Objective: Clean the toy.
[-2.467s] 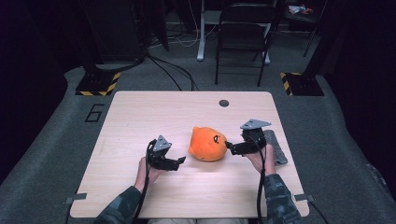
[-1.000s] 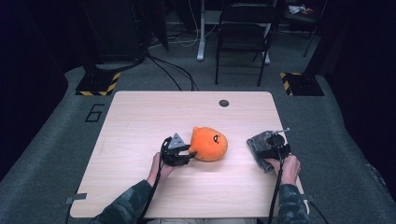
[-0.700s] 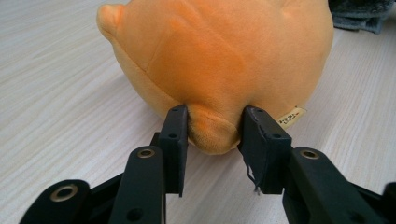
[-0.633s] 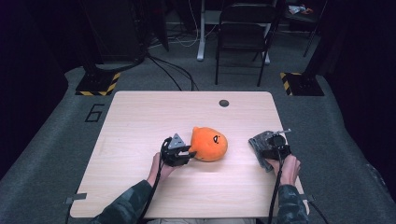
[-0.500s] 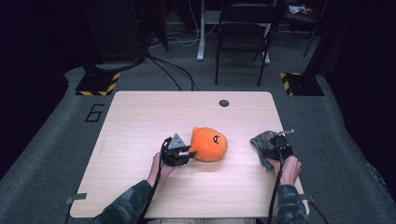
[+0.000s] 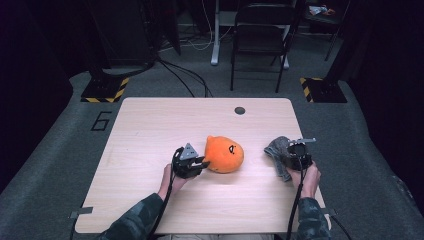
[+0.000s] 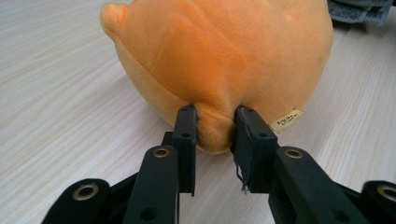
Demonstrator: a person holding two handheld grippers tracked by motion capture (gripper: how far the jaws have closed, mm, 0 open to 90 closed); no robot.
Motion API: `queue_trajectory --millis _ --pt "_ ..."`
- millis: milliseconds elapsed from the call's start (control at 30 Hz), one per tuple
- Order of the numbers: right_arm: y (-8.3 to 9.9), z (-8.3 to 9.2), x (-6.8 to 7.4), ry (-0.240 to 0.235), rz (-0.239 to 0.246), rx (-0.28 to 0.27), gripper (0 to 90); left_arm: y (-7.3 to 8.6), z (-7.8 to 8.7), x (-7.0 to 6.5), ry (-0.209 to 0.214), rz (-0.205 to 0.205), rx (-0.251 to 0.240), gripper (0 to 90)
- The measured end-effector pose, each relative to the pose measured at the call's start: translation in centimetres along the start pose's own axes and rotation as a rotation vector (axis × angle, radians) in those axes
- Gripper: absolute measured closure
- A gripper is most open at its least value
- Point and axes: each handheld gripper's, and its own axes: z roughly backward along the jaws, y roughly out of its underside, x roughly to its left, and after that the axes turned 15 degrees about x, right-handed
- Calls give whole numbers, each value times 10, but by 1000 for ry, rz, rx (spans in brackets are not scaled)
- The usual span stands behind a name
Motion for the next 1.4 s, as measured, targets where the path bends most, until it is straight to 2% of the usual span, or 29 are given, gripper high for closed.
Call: queue_trajectory --millis 167,233,367,500,767,900,1133,1200,1333,1400 --pt "-4 19 12 -53 11 -61 759 -1 -1 -2 -14 2 -15 741" --pt "-5 25 14 -79 29 -93 759 -1 -1 -3 -22 0 -19 745" --pt "-10 33 23 -117 45 -114 759 -1 0 -4 -20 3 -18 749" --pt "-15 35 34 -115 83 -118 759 0 -1 -5 -23 11 -26 752" --pt "-24 50 55 -148 114 -152 759 0 0 -7 -29 13 -38 755" --pt "-30 60 68 -145 158 -174 759 -1 2 -9 -22 11 -34 755" --pt "-42 79 97 -145 237 -201 758 -2 1 -9 -36 17 -50 755" --pt "-46 83 103 -150 245 -209 758 -1 1 -9 -35 20 -51 755" --pt "-51 87 118 -164 281 -211 758 -3 0 -11 -35 24 -59 754" --pt "-53 87 127 -154 308 -205 758 -3 0 -11 -38 21 -63 754"
